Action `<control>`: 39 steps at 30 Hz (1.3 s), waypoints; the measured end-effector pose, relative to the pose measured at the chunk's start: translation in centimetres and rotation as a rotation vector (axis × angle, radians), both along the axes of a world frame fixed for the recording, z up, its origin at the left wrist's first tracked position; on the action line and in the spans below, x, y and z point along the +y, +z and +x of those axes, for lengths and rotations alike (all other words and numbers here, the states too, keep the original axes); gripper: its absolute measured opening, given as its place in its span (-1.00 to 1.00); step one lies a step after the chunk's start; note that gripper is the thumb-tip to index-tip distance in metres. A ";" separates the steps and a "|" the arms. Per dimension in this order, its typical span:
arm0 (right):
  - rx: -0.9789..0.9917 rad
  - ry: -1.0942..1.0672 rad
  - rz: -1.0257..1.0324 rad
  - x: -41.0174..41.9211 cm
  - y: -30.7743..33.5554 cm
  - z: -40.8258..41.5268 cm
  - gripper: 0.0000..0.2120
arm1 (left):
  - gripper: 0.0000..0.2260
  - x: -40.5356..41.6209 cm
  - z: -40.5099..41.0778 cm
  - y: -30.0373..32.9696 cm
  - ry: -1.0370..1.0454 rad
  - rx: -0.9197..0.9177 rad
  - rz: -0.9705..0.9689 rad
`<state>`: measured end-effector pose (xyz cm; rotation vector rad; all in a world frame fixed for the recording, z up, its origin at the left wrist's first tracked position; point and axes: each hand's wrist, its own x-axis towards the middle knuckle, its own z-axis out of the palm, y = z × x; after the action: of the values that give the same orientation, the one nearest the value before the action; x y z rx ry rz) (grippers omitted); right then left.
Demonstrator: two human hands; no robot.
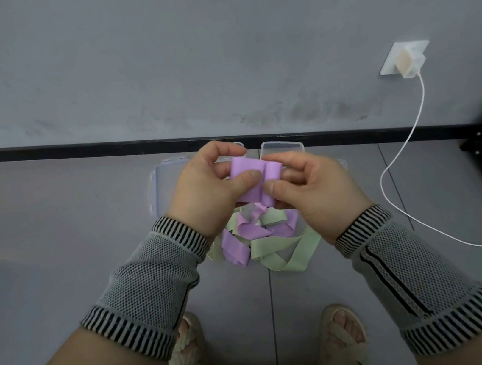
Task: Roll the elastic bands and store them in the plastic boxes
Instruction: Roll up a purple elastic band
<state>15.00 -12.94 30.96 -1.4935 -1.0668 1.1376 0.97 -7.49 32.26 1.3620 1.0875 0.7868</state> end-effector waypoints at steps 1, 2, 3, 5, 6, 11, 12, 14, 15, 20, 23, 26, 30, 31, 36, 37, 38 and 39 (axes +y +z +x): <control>0.021 -0.002 -0.006 0.0 -0.1 0.2 -0.66 | -0.77 0.1 -0.1 0.0 -0.001 -0.011 -0.027; 0.052 -0.001 -0.014 0.0 -0.1 0.3 -0.67 | -0.77 0.2 -0.2 0.0 0.005 -0.010 -0.044; 0.094 0.004 -0.021 0.0 0.0 0.4 -0.68 | -0.77 0.3 -0.3 0.0 0.019 -0.018 -0.066; 0.191 0.019 -0.027 0.0 0.1 0.6 -0.71 | -0.77 0.5 -0.5 0.1 0.058 -0.078 -0.139; 0.233 0.026 -0.029 0.0 0.3 0.8 -0.72 | -0.78 0.6 -0.6 0.2 0.069 -0.112 -0.180; 0.248 -0.008 -0.033 0.0 0.4 1.3 -0.77 | -0.79 0.1 0.0 0.8 0.055 -0.207 -0.261; 0.202 -0.019 -0.038 0.0 0.4 1.3 -0.77 | -0.79 -0.1 0.2 0.7 0.050 -0.212 -0.268; 0.094 -0.034 -0.034 0.1 0.2 1.2 -0.76 | -0.81 -0.4 0.5 0.5 0.040 -0.202 -0.277; 0.037 -0.039 -0.025 0.1 0.1 1.1 -0.75 | -0.82 -0.4 0.6 0.4 0.036 -0.197 -0.280; -0.180 -0.046 0.028 0.3 0.0 0.6 -0.70 | -0.87 -0.5 0.7 0.2 0.032 -0.165 -0.248; -0.227 -0.042 0.033 0.4 -0.1 0.3 -0.67 | -0.90 -0.4 0.8 0.2 0.040 -0.119 -0.228; -0.239 -0.044 0.022 0.3 0.0 0.3 -0.65 | -0.93 -0.3 0.8 0.3 0.041 -0.118 -0.244; -0.253 -0.037 0.036 0.0 0.3 -0.1 -0.60 | -0.82 -0.4 0.7 0.5 -0.016 -0.107 -0.282; -0.269 -0.032 0.045 0.0 0.3 -0.2 -0.59 | -0.80 -0.4 0.7 0.6 -0.024 -0.104 -0.286; -0.284 0.050 0.109 -0.1 0.1 0.0 -0.34 | -0.88 0.0 0.3 0.6 0.063 -0.157 -0.299; -0.309 0.062 0.118 -0.2 0.1 0.2 -0.26 | -0.88 0.2 0.2 0.5 0.085 -0.171 -0.308; -0.347 0.071 0.128 -0.4 0.1 0.3 -0.21 | -0.88 0.4 0.1 0.5 0.102 -0.184 -0.317; -0.388 0.078 0.146 -0.5 0.1 0.4 -0.19 | -0.87 0.5 0.0 0.5 0.111 -0.198 -0.325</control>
<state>15.37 -13.40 31.02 -1.6034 -1.4497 0.8168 0.94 -7.01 32.72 0.9377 1.0866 0.7691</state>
